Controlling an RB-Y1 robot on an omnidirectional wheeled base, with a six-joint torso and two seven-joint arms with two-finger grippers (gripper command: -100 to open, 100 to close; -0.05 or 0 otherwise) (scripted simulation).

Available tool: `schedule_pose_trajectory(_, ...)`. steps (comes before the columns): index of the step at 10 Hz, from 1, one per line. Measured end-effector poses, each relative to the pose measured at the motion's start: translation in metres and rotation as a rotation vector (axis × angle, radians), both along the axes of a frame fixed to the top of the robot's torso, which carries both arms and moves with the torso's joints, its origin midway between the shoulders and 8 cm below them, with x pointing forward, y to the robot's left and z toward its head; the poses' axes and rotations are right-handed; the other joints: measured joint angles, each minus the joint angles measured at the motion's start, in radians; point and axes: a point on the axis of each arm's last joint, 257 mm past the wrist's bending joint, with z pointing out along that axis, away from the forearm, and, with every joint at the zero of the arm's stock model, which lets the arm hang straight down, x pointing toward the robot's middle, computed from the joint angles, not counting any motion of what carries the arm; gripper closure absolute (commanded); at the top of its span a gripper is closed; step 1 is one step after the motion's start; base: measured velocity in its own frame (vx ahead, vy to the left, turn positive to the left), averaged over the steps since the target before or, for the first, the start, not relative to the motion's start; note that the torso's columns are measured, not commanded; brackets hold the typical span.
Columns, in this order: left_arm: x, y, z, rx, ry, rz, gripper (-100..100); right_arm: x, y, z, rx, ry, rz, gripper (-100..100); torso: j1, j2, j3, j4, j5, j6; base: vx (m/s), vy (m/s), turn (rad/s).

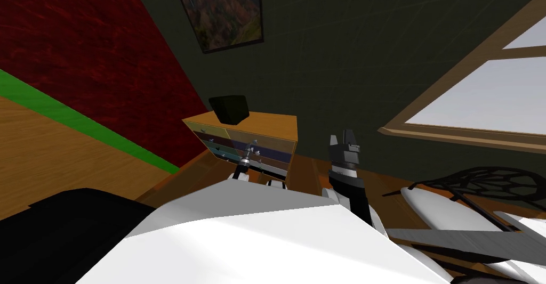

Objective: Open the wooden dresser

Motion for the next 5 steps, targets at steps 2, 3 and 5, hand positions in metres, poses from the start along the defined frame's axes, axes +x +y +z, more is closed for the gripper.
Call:
schedule_pose_trajectory(2, 0.001, -0.005, -0.010, -0.021, 0.012, 0.003, -100, 0.000, 0.000, 0.000, 0.000, 0.000, 0.000, 0, 0.000, 0.001, 0.001, 0.000, 0.000, 0.000, 0.046, -0.003, -0.014)
schedule_pose_trajectory(3, 0.001, -0.010, -0.015, -0.042, 0.019, 0.005, -100, 0.000, 0.000, 0.000, 0.000, 0.000, 0.000, 0, 0.000, 0.000, 0.000, 0.000, 0.000, 0.000, 0.055, -0.005, -0.017)
schedule_pose_trajectory(5, 0.001, -0.024, -0.024, -0.089, 0.029, 0.011, -100, 0.000, 0.000, 0.000, 0.000, 0.000, 0.000, 0, 0.000, -0.002, -0.001, 0.000, 0.000, 0.000, 0.044, -0.001, -0.008)
